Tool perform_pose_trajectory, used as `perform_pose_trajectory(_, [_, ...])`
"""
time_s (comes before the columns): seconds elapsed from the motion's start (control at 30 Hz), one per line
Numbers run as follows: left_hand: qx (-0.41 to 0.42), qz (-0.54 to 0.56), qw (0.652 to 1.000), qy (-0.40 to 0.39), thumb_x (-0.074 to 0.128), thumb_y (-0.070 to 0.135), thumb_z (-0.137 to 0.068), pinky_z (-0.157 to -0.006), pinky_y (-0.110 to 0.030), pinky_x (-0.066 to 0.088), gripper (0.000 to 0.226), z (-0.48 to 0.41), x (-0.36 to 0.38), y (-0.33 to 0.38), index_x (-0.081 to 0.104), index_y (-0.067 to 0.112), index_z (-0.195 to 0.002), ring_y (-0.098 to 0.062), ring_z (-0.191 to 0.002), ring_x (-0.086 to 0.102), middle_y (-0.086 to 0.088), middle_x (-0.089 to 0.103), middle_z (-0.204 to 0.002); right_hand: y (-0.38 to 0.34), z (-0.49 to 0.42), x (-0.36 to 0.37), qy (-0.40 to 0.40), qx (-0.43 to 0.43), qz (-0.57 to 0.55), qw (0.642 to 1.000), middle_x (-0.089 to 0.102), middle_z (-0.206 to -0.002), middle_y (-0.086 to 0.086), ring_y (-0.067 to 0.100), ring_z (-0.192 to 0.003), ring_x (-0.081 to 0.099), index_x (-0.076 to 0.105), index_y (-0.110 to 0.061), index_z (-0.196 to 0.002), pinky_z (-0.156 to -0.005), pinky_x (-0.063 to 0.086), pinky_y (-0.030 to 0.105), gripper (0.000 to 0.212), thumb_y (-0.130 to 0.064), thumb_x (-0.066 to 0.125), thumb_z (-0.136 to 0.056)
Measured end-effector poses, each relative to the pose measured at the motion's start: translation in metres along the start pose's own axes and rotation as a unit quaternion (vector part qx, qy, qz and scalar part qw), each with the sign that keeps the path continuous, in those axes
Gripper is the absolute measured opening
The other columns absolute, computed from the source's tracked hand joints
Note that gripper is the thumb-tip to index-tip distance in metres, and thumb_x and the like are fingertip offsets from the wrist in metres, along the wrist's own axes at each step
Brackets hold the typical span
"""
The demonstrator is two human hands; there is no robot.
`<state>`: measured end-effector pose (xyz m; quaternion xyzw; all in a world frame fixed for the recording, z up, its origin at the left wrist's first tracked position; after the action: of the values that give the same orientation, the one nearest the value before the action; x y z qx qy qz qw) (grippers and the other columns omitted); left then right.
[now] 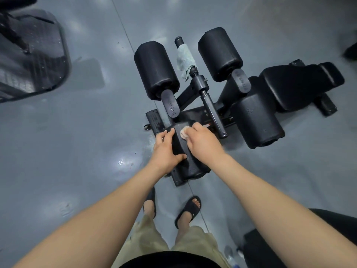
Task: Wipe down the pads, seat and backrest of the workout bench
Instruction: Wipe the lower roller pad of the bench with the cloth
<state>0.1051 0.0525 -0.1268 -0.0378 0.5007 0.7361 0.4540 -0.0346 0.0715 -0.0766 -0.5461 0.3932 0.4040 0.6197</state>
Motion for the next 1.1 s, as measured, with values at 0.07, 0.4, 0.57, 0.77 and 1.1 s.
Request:
perform_pose_trajectory(0.07, [0.002, 0.001, 1.0, 0.003, 0.085, 0.03, -0.077, -0.119, -0.042, 0.032, 0.106, 0.0, -0.001, 0.001, 0.018, 0.027, -0.159, -0.025, -0.146, 0.028, 0.002, 0.014, -0.157, -0.001, 0.013, 0.001, -0.01, 0.005, -0.008, 1.0, 0.055, -0.09, 0.012, 0.037, -0.073, 0.059, 0.066, -0.008, -0.098, -0.056, 0.048, 0.04, 0.013, -0.008, 0.063, -0.085])
perform_pose_trajectory(0.4, [0.008, -0.032, 0.999, -0.005, 0.086, 0.035, -0.075, -0.116, -0.044, 0.036, 0.106, 0.0, -0.005, 0.005, 0.021, 0.022, -0.158, -0.028, -0.14, 0.036, -0.001, 0.021, -0.149, -0.003, -0.005, -0.004, -0.021, 0.021, -0.023, 0.999, 0.054, -0.1, 0.012, 0.037, -0.083, 0.057, 0.065, -0.009, -0.107, -0.063, 0.046, 0.039, 0.017, -0.01, 0.056, -0.092])
perform_pose_trajectory(0.57, [0.013, -0.03, 0.999, -0.004, 0.087, 0.036, -0.074, -0.116, -0.044, 0.036, 0.106, -0.001, -0.006, 0.001, 0.022, 0.023, -0.157, -0.028, -0.14, 0.035, -0.001, 0.022, -0.149, -0.006, 0.034, -0.004, -0.035, 0.012, -0.032, 0.999, 0.054, -0.092, 0.01, 0.037, -0.077, 0.058, 0.067, -0.009, -0.094, -0.06, 0.049, 0.038, 0.011, -0.009, 0.061, -0.085])
perform_pose_trajectory(0.77, [0.019, -0.052, 0.998, -0.011, 0.085, 0.041, -0.075, -0.112, -0.046, 0.04, 0.106, -0.003, -0.007, 0.0, 0.02, 0.027, -0.157, -0.029, -0.138, 0.038, 0.001, 0.022, -0.148, -0.017, -0.012, -0.003, -0.002, 0.044, -0.046, 0.998, 0.053, -0.103, 0.009, 0.031, -0.089, 0.055, 0.068, -0.009, -0.106, -0.072, 0.052, 0.04, 0.02, -0.008, 0.056, -0.09])
perform_pose_trajectory(1.1, [0.044, -0.036, 0.998, -0.001, 0.086, 0.041, -0.074, -0.116, -0.047, 0.035, 0.105, -0.006, -0.006, -0.007, 0.022, 0.025, -0.157, -0.031, -0.137, 0.037, -0.002, 0.024, -0.144, -0.016, 0.078, -0.001, -0.025, 0.048, -0.092, 0.994, 0.056, -0.093, 0.007, 0.032, -0.087, 0.059, 0.074, -0.013, -0.101, -0.081, 0.051, 0.037, 0.02, -0.002, 0.067, -0.084])
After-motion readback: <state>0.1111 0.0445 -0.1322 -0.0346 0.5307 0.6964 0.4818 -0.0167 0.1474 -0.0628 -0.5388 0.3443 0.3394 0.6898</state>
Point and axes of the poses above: each hand's wrist, its own z-axis away from the middle knuckle, its own x-axis out of the palm, y = z × x, the point moved 7 cm from there along -z, towards the middle knuckle
